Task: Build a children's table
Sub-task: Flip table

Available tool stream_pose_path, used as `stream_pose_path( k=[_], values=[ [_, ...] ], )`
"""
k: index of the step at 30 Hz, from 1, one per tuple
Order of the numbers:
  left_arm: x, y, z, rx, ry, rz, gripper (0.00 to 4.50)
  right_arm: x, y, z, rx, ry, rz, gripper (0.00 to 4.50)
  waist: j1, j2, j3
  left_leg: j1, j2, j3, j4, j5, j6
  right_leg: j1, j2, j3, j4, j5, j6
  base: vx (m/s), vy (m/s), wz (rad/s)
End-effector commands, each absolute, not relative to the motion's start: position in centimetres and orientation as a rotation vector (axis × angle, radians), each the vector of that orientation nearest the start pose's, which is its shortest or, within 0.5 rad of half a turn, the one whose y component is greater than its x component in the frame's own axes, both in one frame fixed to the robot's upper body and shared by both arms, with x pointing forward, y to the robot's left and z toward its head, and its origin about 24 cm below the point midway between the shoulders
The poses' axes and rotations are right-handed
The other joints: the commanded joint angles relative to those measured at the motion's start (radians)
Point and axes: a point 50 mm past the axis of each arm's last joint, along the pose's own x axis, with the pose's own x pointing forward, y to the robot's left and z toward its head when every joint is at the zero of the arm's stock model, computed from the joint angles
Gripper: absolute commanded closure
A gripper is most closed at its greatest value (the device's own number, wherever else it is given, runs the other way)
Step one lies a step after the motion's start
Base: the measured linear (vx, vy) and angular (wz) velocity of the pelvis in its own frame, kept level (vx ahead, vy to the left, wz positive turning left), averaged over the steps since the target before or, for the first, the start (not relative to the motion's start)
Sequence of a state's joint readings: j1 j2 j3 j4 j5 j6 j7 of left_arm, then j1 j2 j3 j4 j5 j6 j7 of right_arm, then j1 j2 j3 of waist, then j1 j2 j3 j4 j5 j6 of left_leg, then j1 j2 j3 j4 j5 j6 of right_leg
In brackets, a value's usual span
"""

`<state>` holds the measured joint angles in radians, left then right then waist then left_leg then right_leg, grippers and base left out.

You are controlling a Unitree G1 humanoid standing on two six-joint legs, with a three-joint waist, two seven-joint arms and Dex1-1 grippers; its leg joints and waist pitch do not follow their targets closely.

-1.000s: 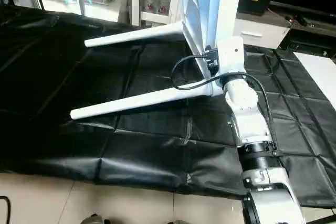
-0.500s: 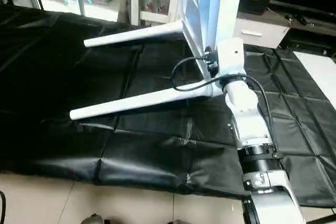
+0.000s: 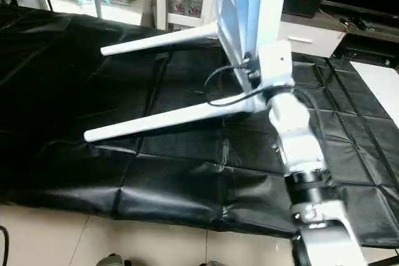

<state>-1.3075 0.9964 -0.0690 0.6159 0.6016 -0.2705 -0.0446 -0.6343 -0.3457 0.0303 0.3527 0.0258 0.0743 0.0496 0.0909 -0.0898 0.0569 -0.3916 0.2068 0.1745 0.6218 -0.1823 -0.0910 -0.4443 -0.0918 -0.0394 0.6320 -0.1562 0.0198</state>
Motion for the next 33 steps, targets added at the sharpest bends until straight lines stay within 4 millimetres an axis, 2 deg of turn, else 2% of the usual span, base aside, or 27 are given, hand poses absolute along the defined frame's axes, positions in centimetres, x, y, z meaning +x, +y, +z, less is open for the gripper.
stream_pose_path(
  k=[1, 5, 7, 9, 12, 15, 16, 17, 19, 20, 22, 23, 25, 26, 28, 29, 31, 32, 33],
  values=[
    [31.5, 27.6, 42.1, 1.415, -0.749, 0.452, 2.05, 36.3, -18.7, 18.7, -0.558, -0.319, 0.054, 2.52, -0.005, 0.009, -0.066, 0.03, 0.012, 0.002, -0.077, -0.257, -0.093, 0.043, -0.033, 0.026, -0.059, -0.232, -0.118, 0.0, 0.0, 0.0],
    [31.3, 27.7, 42.1, 1.411, -0.755, 0.462, 2.17, 36.6, -19.3, 20.2, -0.584, -0.354, 0.038, 2.52, -0.003, 0.006, -0.068, 0.027, 0.011, 0.003, -0.075, -0.228, -0.089, 0.047, -0.033, 0.025, -0.054, -0.211, -0.117, 0.0, 0.0, 0.0],
    [31.2, 27.7, 42.1, 1.407, -0.758, 0.467, 2.48, 36.7, -19.5, 21.0, -0.602, -0.37, 0.03, 2.52, -0.003, 0.005, -0.068, 0.027, 0.011, 0.004, -0.074, -0.216, -0.087, 0.047, -0.032, 0.025, -0.053, -0.202, -0.12, 0.0, 0.0, 0.0],
    [31.2, 27.8, 42.0, 1.383, -0.753, 0.472, 2.48, 37.1, -20.1, 22.6, -0.626, -0.406, 0.012, 2.52, -0.002, 0.005, -0.069, 0.028, 0.012, 0.005, -0.073, -0.207, -0.087, 0.046, -0.033, 0.025, -0.051, -0.187, -0.124, 0.0, 0.0, 0.0],
    [31.3, 28.2, 41.7, 1.332, -0.741, 0.467, 2.88, 37.5, -20.7, 25.1, -0.666, -0.459, -0.005, 2.52, -0.004, 0.003, -0.07, 0.027, 0.01, 0.008, -0.069, -0.194, -0.085, 0.047, -0.03, 0.024, -0.048, -0.177, -0.133, 0.0, 0.0, 0.0],
    [31.5, 28.4, 41.3, 1.279, -0.727, 0.454, 3.01, 37.7, -21.0, 26.9, -0.699, -0.496, -0.005, 2.52, 0.001, 0.003, -0.078, 0.025, 0.008, 0.012, -0.062, -0.125, -0.075, 0.052, -0.028, 0.024, -0.035, -0.082, -0.153, 0.0, 0.0, 0.0],
    [31.6, 28.5, 40.8, 1.244, -0.716, 0.443, 3.04, 37.8, -21.1, 28.0, -0.72, -0.513, -0.001, 2.52, 0.001, 0.0, -0.079, 0.024, 0.007, 0.013, -0.06, -0.104, -0.07, 0.052, -0.025, 0.024, -0.034, -0.055, -0.158, 0.0, 0.0, 0.0],
    [32.0, 28.7, 39.9, 1.186, -0.696, 0.422, 3.05, 38.0, -21.1, 29.8, -0.764, -0.547, 0.011, 2.52, 0.0, -0.006, -0.078, 0.021, 0.007, 0.016, -0.058, -0.088, -0.063, 0.052, -0.026, 0.023, -0.03, -0.035, -0.172, 0.0, 0.0, 0.0],
    [32.1, 28.8, 39.6, 1.172, -0.688, 0.414, 3.05, 38.0, -21.1, 30.4, -0.779, -0.559, 0.013, 2.52, -0.001, -0.005, -0.077, 0.021, 0.006, 0.018, -0.056, -0.099, -0.059, 0.051, -0.024, 0.023, -0.03, -0.041, -0.189, 0.0, 0.0, 0.0],
    [32.4, 28.8, 38.9, 1.135, -0.671, 0.399, 3.05, 38.1, -21.0, 31.4, -0.818, -0.574, 0.031, 2.52, -0.002, -0.006, -0.077, 0.019, 0.006, 0.017, -0.055, -0.097, -0.058, 0.054, -0.026, 0.024, -0.027, -0.033, -0.19, 0.0, 0.0, 0.0],
    [32.7, 28.8, 38.0, 1.091, -0.654, 0.38, 3.05, 38.1, -20.9, 32.7, -0.865, -0.592, 0.039, 2.53, -0.005, -0.009, -0.075, 0.02, 0.008, 0.017, -0.054, -0.103, -0.063, 0.051, -0.024, 0.022, -0.026, -0.03, -0.194, 0.0, 0.0, 0.0],
    [33.0, 28.7, 37.0, 1.046, -0.634, 0.356, 3.05, 38.1, -20.7, 33.8, -0.906, -0.609, 0.049, 2.53, -0.005, -0.01, -0.075, 0.021, 0.008, 0.017, -0.053, -0.107, -0.064, 0.051, -0.025, 0.022, -0.024, -0.028, -0.2, 0.0, 0.0, 0.0],
    [33.2, 28.6, 36.2, 1.026, -0.619, 0.341, 3.05, 38.1, -20.5, 34.4, -0.932, -0.619, 0.056, 2.54, -0.006, -0.011, -0.074, 0.02, 0.01, 0.016, -0.052, -0.117, -0.065, 0.051, -0.026, 0.022, -0.022, -0.034, -0.205, 0.0, 0.0, 0.0],
    [33.4, 28.4, 34.9, 0.987, -0.597, 0.321, 3.05, 38.2, -20.3, 35.5, -0.969, -0.636, 0.066, 2.54, -0.008, -0.024, -0.072, 0.018, 0.01, 0.018, -0.051, -0.116, -0.06, 0.052, -0.023, 0.022, -0.023, -0.038, -0.205, 0.0, 0.0, 0.0],
    [33.5, 28.3, 34.4, 0.968, -0.589, 0.314, 3.05, 38.2, -20.2, 35.9, -0.982, -0.642, 0.07, 2.55, -0.007, -0.02, -0.07, 0.019, 0.01, 0.017, -0.051, -0.122, -0.061, 0.049, -0.024, 0.022, -0.025, -0.052, -0.204, 0.0, 0.0, 0.0],
    [33.6, 28.0, 33.4, 0.94, -0.575, 0.301, 3.05, 38.3, -20.0, 36.7, -1.01, -0.642, 0.078, 2.55, -0.011, -0.024, -0.069, 0.016, 0.012, 0.016, -0.049, -0.132, -0.069, 0.049, -0.024, 0.021, -0.018, -0.059, -0.206, 0.0, 0.0, 0.0],
    [33.6, 27.8, 32.7, 0.926, -0.566, 0.292, 3.05, 38.3, -19.9, 37.3, -1.028, -0.641, 0.082, 2.56, -0.011, -0.032, -0.063, 0.017, 0.012, 0.016, -0.049, -0.167, -0.075, 0.043, -0.021, 0.019, -0.025, -0.099, -0.196, 0.0, 0.0, 0.0],
    [33.7, 27.6, 32.0, 0.899, -0.553, 0.28, 3.05, 38.3, -19.7, 37.9, -1.046, -0.642, 0.084, 2.57, -0.013, -0.03, -0.064, 0.015, 0.014, 0.012, -0.049, -0.181, -0.082, 0.043, -0.025, 0.019, -0.02, -0.114, -0.193, 0.0, 0.0, 0.0],
    [33.7, 27.4, 31.5, 0.881, -0.545, 0.272, 3.05, 38.3, -19.6, 38.3, -1.057, -0.643, 0.085, 2.57, -0.012, -0.029, -0.06, 0.018, 0.013, 0.012, -0.05, -0.202, -0.087, 0.038, -0.021, 0.018, -0.027, -0.129, -0.184, 0.0, 0.0, 0.0]
  ],
)
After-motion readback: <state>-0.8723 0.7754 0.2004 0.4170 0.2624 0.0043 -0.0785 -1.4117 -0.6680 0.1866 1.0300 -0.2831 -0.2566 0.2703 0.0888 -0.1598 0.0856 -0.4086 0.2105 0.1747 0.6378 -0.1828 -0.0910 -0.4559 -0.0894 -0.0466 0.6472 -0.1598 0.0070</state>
